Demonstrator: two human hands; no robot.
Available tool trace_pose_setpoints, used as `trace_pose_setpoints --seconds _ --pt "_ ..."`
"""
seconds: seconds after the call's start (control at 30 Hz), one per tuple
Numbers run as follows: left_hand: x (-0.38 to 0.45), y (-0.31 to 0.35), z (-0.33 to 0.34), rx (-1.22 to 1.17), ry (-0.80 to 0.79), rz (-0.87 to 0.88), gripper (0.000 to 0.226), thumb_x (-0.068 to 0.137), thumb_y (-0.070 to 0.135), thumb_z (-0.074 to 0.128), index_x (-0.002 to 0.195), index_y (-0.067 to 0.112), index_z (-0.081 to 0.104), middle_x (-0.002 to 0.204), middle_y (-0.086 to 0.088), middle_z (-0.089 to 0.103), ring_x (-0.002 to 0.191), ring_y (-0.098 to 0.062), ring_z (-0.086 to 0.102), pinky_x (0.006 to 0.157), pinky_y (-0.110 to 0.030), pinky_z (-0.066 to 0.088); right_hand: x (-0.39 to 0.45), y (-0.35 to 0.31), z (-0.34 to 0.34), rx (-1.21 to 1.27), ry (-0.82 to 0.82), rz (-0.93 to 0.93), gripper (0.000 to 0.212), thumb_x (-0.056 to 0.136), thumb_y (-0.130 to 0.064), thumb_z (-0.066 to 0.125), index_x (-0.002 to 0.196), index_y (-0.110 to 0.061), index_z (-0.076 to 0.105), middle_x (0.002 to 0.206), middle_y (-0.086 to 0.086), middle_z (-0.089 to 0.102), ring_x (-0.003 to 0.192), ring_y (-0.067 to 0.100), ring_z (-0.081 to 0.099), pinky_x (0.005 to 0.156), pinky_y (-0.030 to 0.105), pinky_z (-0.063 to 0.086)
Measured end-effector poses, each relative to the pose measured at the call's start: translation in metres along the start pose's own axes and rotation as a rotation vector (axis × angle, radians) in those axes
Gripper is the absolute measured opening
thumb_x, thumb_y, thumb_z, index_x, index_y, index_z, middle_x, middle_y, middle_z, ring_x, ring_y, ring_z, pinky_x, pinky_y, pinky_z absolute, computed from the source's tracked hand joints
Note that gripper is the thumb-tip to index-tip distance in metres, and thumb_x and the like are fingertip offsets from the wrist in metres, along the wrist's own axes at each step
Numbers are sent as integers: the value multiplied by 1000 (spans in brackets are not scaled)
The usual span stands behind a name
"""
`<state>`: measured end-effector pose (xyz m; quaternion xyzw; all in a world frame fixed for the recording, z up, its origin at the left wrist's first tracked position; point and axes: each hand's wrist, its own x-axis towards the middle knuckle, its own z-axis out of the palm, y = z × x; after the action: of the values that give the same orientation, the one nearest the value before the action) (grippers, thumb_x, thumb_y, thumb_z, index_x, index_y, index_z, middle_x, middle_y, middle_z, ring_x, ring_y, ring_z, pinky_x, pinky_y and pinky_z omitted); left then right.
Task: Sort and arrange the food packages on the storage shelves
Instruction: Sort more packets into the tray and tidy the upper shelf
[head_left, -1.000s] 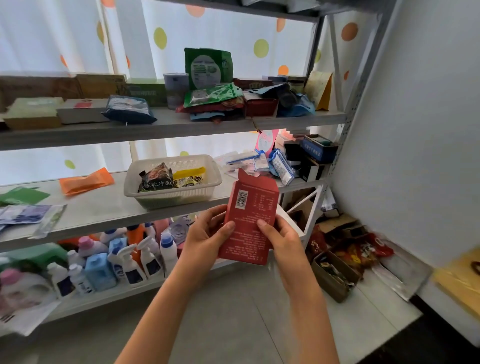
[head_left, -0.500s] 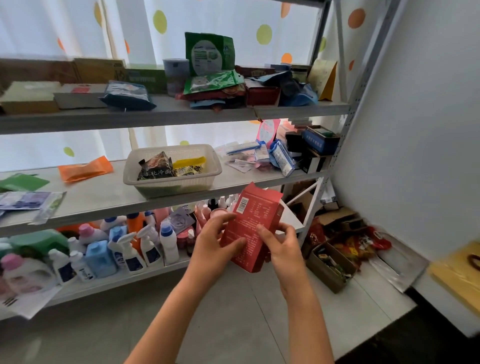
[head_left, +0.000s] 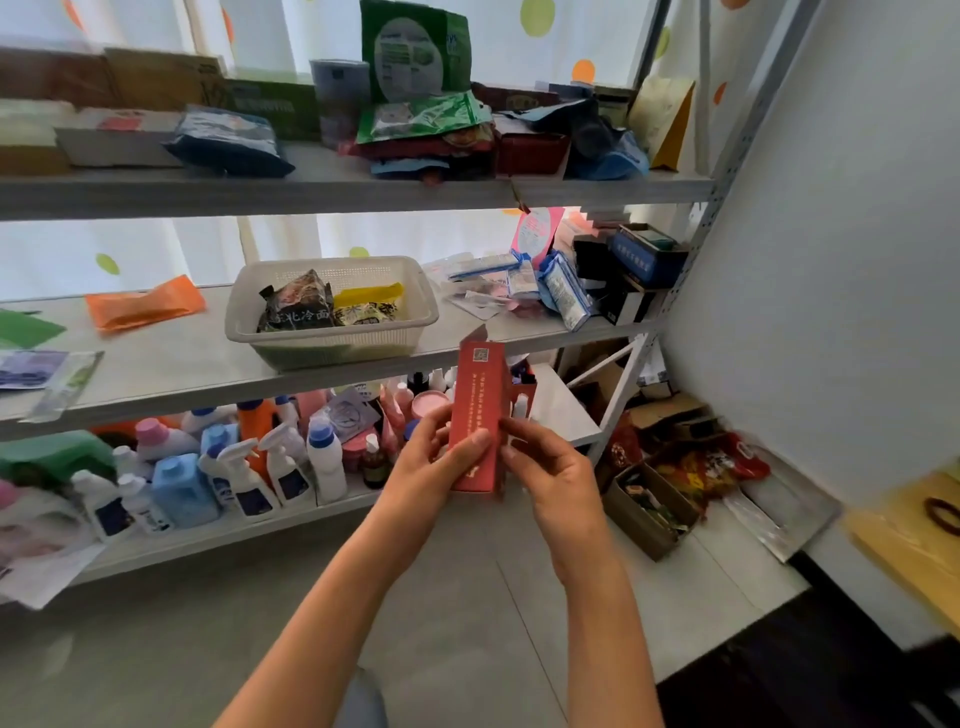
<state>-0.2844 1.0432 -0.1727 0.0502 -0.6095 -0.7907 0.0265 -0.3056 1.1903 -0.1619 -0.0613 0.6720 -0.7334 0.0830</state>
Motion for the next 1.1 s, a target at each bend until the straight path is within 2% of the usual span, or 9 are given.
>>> trace_pose_setpoints --seconds 0.17,0.27,0.37,0.47,0.57,0.7,0.9,1.03,1.1 --pt "28 13 -8 -165 23 -17 45 83 41 63 125 26 54 115 -7 71 105 -26 70 86 -40 58 38 -3 20 139 -7 38 53 91 -22 70 141 -28 52 125 1 68 105 13 71 77 24 59" --pt "42 20 -27 -61 74 2 51 82 48 62 127 29 50 119 -6 67 103 -20 70 83 -31 58 57 0 37 182 -24 22 56 88 -25 70 140 -32 52 123 -2 71 109 17 71 85 30 60" --pt "63 22 -56 24 136 31 55 76 52 68 124 29 53 120 -2 66 102 -16 70 77 -26 57 83 7 57 174 -25 10 51 88 -20 71 134 -37 54 124 -1 70 107 11 70 79 24 59" --pt "87 27 -81 40 177 49 53 75 49 72 120 26 58 116 -2 69 101 -18 71 76 -30 59 112 10 76 149 -36 21 48 90 -17 71 129 -40 55 125 -1 68 104 7 71 73 20 57" --pt "117 33 -105 22 208 32 51 76 39 70 122 24 57 118 -3 67 102 -21 70 78 -33 61 145 14 97 107 -31 21 50 91 -17 70 136 -32 53 129 4 65 107 12 69 72 21 58" --pt "165 42 -137 9 278 24 61 68 38 76 122 19 55 120 -5 64 107 -25 66 83 -41 61 194 17 125 43 -4 38 49 91 -20 70 134 -34 52 131 5 64 108 15 68 73 22 59" --pt "236 43 -181 38 283 -43 21 91 14 69 107 21 58 112 -11 68 97 -26 70 82 -45 60 264 30 158 -127 31 54 50 96 -18 66 139 -33 48 135 7 60 112 18 64 72 20 59" --pt "276 40 -195 55 234 -88 14 95 10 63 105 17 58 106 -12 72 78 -19 73 63 -32 59 299 44 168 -253 76 53 52 99 -19 62 146 -29 44 135 3 57 112 15 62 86 29 59" --pt "291 37 -196 104 222 -99 16 93 11 66 104 20 58 110 -13 71 78 -19 73 64 -34 60 315 45 169 -279 81 60 50 100 -16 59 147 -27 43 132 0 56 102 5 61 78 20 58"
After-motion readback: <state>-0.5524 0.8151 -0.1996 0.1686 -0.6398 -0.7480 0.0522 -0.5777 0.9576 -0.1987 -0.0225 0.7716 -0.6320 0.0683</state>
